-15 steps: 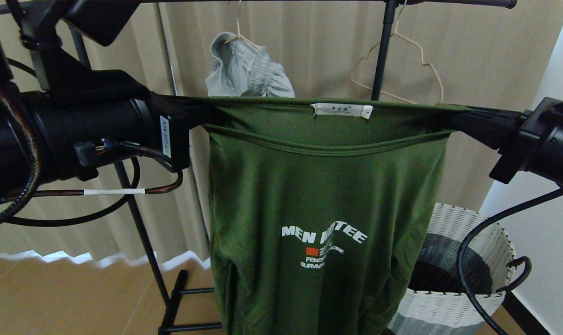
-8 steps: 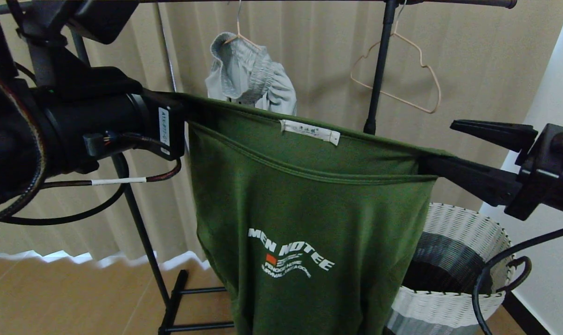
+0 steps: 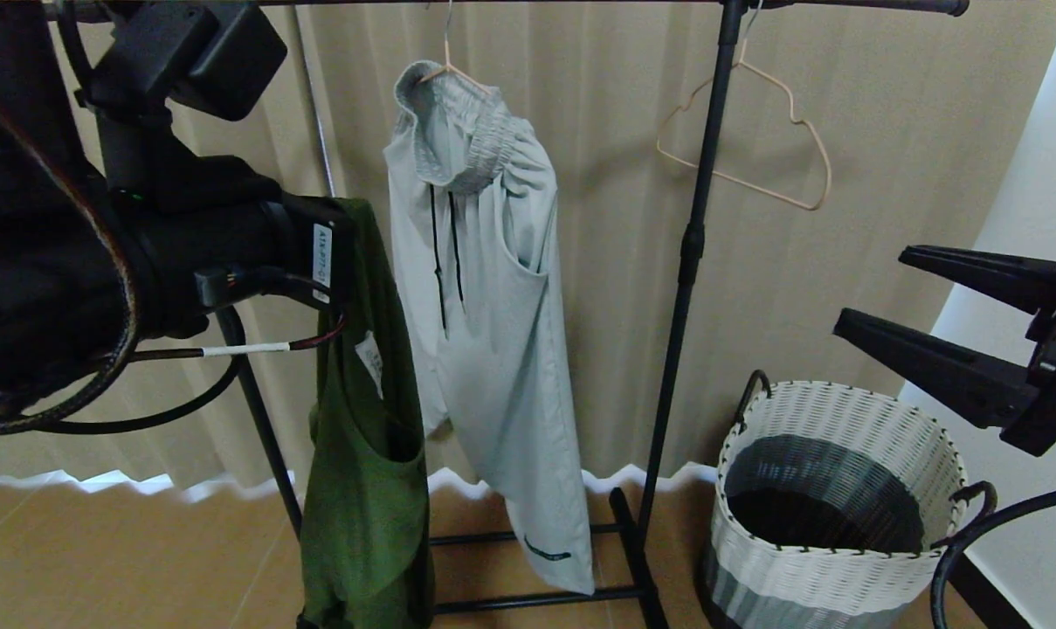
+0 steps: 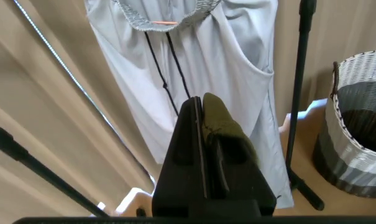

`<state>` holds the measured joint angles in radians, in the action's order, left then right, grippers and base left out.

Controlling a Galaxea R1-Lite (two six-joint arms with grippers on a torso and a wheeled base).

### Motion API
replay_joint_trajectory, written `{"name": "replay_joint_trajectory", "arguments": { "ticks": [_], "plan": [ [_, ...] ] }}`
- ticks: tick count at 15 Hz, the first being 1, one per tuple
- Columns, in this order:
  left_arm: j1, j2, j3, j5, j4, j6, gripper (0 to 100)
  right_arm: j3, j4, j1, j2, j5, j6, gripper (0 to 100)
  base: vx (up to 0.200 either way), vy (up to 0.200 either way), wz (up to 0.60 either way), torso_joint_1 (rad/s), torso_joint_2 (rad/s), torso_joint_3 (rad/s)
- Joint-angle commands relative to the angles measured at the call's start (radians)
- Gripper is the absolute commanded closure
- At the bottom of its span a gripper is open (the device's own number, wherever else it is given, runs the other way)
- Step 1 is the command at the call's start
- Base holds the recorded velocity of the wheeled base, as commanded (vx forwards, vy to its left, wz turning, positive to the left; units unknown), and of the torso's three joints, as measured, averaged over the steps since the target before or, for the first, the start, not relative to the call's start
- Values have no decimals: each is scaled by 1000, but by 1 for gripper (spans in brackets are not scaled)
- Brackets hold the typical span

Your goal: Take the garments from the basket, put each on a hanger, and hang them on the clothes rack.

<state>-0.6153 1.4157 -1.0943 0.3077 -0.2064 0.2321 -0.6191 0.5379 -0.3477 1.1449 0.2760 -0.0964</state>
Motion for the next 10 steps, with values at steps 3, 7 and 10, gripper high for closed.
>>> {"name": "replay_joint_trajectory", "arguments": {
  "ticks": [3, 7, 10],
  "plan": [
    [5, -110, 102, -1, -1, 0, 100, 93, 14, 84, -79, -49, -100, 0, 0, 0, 0, 0, 0, 0],
    [180, -218, 224, -35, -1, -4, 100, 225, 31, 136, -188, -50, -109, 0, 0, 0, 0, 0, 0, 0],
    [313, -308, 326, -137, 2, -14, 100, 251, 30, 262, -208, -46, -111, 0, 0, 0, 0, 0, 0, 0]
  ]
}}
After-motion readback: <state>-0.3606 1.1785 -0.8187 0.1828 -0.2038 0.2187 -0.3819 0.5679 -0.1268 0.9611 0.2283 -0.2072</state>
